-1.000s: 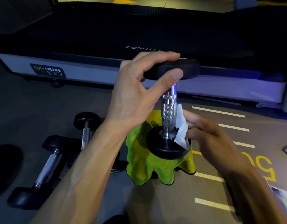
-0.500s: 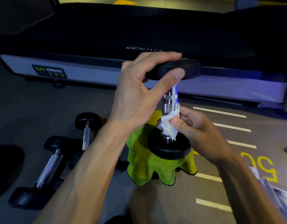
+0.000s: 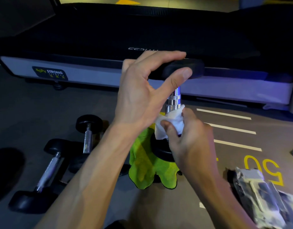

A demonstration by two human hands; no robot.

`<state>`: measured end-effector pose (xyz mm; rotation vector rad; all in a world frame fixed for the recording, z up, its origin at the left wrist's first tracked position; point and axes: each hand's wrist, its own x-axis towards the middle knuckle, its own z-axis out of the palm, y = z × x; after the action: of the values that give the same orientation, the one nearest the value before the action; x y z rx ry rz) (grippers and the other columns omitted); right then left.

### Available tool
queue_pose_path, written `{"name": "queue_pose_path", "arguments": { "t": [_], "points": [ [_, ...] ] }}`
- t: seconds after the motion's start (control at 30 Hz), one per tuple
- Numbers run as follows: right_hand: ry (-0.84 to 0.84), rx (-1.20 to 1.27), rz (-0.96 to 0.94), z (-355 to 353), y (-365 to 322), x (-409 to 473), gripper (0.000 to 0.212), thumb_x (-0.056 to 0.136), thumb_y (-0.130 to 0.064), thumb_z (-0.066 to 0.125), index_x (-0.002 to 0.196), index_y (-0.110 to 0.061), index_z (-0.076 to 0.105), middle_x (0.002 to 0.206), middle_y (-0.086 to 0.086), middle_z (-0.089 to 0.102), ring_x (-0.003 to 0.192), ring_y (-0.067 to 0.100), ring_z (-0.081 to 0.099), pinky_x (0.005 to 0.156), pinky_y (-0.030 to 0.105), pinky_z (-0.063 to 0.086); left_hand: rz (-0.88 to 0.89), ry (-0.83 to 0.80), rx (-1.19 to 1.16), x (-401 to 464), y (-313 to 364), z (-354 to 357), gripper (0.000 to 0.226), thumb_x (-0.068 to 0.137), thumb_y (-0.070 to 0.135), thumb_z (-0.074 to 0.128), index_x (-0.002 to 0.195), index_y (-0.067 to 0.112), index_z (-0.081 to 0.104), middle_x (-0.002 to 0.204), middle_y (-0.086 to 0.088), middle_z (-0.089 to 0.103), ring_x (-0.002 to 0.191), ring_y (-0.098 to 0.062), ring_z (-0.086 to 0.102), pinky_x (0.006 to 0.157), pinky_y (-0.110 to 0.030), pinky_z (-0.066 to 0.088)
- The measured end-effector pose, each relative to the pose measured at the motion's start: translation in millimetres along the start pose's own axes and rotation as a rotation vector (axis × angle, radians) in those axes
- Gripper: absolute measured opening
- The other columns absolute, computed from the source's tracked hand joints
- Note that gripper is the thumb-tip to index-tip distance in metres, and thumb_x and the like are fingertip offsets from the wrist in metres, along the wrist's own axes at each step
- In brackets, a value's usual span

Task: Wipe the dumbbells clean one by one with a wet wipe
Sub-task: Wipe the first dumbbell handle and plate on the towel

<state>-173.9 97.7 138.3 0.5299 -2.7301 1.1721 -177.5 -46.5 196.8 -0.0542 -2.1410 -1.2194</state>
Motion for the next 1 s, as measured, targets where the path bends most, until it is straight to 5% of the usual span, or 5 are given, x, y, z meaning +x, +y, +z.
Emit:
{"name": "queue_pose_path", "arguments": {
  "t": [0.23,0.47,0.7,0.83,1.0],
  "points": [
    [-0.309,0.588,0.121,-13,22,29,0.049,0.095,-0.054,0.056,0.107,-0.009,0.070,0.097,0.026,0.074,0.079,0.035,0.068,0.081,0.067,0.054,0.005,0.014,0.015,2,-2,0,0.024,0.095,0.049,0.072,0.119,0.044,0.069,0.113,0.023,0.069,0.113,-0.009,0.061,0.098,-0.032,0.042],
    [-0.264,0.394,0.027,-11,11,23,0.045,0.103,-0.054,0.040,0.107,-0.017,0.065,0.087,0.008,0.074,0.081,0.024,0.068,0.074,0.049,0.053,0.003,0.025,0.032,4,-3,1,0.024,0.096,0.048,0.072,0.119,0.044,0.070,0.114,0.022,0.070,0.115,-0.016,0.062,0.094,-0.031,0.041],
    [-0.194,0.095,0.037,-6,1,19,0.017,0.103,-0.028,0.057,0.109,-0.020,0.044,0.091,-0.006,0.058,0.088,0.027,0.060,0.065,0.033,0.032,0.019,0.026,0.094,3,3,6,0.028,0.093,0.054,0.072,0.120,0.045,0.072,0.111,0.029,0.066,0.104,-0.004,0.050,0.086,-0.013,0.032],
    [-0.220,0.260,0.004,-6,12,25,0.013,0.105,-0.029,0.053,0.112,-0.018,0.054,0.084,-0.012,0.064,0.078,0.013,0.061,0.063,0.021,0.043,0.018,0.037,0.116,3,4,8,0.033,0.091,0.057,0.073,0.121,0.045,0.073,0.109,0.029,0.065,0.100,-0.003,0.042,0.084,-0.012,0.032],
    [-0.511,0.773,0.059,-14,36,40,0.027,0.100,-0.034,0.054,0.103,-0.009,0.063,0.083,-0.006,0.071,0.081,0.014,0.066,0.077,0.031,0.054,0.023,0.010,0.094,2,5,7,0.026,0.093,0.055,0.072,0.118,0.050,0.069,0.112,0.032,0.066,0.105,-0.001,0.046,0.086,-0.016,0.031]
  ]
}}
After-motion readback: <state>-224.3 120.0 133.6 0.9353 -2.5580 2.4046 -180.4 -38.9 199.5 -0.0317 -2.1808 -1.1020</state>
